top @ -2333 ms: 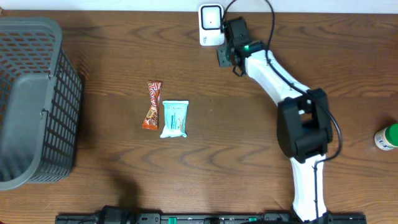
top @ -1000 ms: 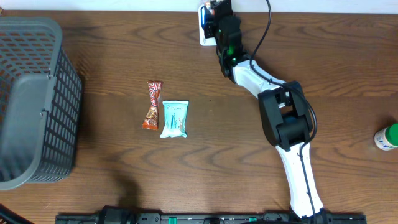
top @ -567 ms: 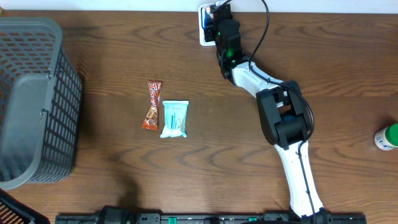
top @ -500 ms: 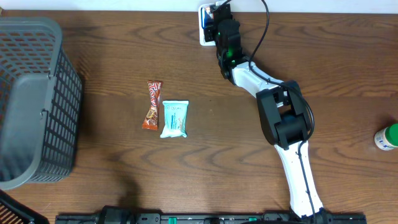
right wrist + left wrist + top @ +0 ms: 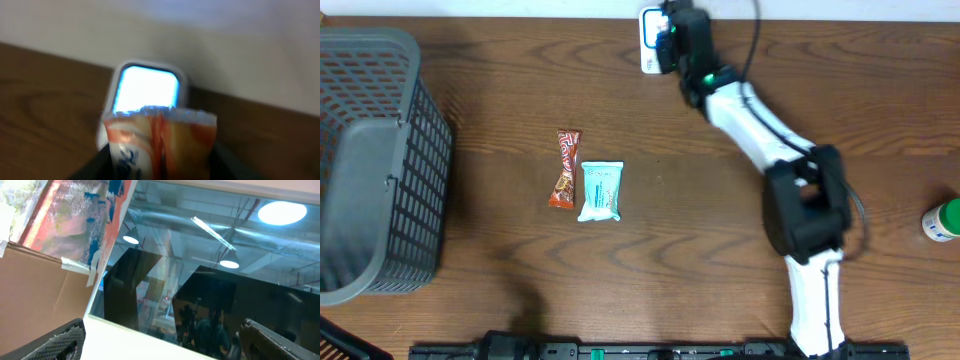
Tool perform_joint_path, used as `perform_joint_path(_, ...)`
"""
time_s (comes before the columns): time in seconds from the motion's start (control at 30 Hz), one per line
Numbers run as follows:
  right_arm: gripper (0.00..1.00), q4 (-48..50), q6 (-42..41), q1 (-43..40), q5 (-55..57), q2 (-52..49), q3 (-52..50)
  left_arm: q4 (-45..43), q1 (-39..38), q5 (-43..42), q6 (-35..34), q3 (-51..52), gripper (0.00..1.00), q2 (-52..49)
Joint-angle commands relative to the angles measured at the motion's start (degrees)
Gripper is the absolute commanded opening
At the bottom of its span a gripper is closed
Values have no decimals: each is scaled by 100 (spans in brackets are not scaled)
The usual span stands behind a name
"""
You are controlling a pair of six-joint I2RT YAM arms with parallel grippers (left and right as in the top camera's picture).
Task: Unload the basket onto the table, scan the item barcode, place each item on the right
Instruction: 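Move the orange packet to the right table edge and release it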
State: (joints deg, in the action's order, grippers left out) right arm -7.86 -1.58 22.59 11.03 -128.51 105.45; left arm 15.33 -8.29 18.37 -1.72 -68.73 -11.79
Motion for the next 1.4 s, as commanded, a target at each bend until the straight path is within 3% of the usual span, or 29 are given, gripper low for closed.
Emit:
perform_joint_path(0.0, 42, -789, 452, -337, 570, 793, 61, -39, 24, 37, -52, -2, 98, 20)
perform_joint_path(0.17, 42, -2704, 1421, -903, 1062, 1259, 61, -48, 24, 35, -52, -2, 98, 107)
perform_joint_path(0.37, 42, -4601, 2199, -1976, 1266, 1091, 52, -39, 24, 35, -55, 0, 98, 365)
perform_joint_path(0.7, 33, -5073, 846, -4218, 1241, 463, -234, 83, 24, 35, -55, 0, 98, 872)
perform_joint_path(0.87, 52, -5025, 588, -5101, 977, 435, -518, 103, 22, 35, -55, 0, 98, 905)
perform_joint_path(0.93, 78, -5073, 588, -5403, 590, 435, -544, 122, 24, 35, -55, 2, 98, 905)
perform_joint_path(0.97, 99, -5090, 588, -5515, 413, 437, -542, 127, 22, 35, -55, 4, 98, 905)
perform_joint_path(1.17, 99, -5243, 588, -5707, -409, 529, -367, 125, 24, 33, -57, 66, 98, 905)
perform_joint_path(1.37, 99, -5261, 577, -5117, -588, 1027, 81, 122, 22, 33, -55, 66, 98, 905)
